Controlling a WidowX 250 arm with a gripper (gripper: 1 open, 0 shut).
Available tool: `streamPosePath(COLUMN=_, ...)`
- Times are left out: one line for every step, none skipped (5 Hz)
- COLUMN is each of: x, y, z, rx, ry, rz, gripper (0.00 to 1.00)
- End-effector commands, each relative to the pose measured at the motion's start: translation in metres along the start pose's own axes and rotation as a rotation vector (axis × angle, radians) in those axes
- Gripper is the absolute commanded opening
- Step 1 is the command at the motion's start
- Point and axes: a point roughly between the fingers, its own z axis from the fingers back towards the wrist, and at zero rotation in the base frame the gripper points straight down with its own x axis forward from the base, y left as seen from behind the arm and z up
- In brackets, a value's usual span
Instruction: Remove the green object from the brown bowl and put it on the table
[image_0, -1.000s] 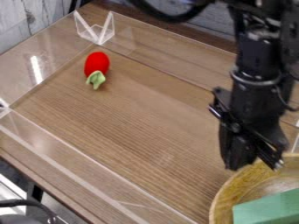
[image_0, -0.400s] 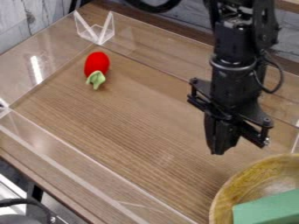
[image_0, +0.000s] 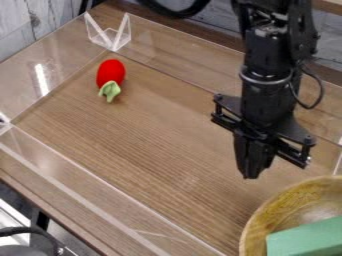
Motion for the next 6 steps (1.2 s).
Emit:
streamPosePath(x=0.004, y=0.0, z=0.001, rx=-0.004, ry=-0.011, rz=-0.019, gripper=0.0)
streamPosePath(x=0.004, y=0.008, z=0.0, rx=-0.004, ry=-0.011, rz=0.023, gripper=0.0)
streamPosePath(x=0.005, y=0.016, z=-0.003, rx=-0.004, ry=-0.011, rz=0.063, gripper=0.0)
streamPosePath(x=0.006, y=0.017, z=-0.004, rx=-0.004, ry=-0.007, rz=0.069, gripper=0.0)
streamPosePath(x=0.005, y=0.018, z=-0.005, rx=-0.006, ry=0.0, rz=0.077, gripper=0.0)
streamPosePath(x=0.012, y=0.025, z=-0.006, rx=-0.007, ry=0.002, rz=0.108, gripper=0.0)
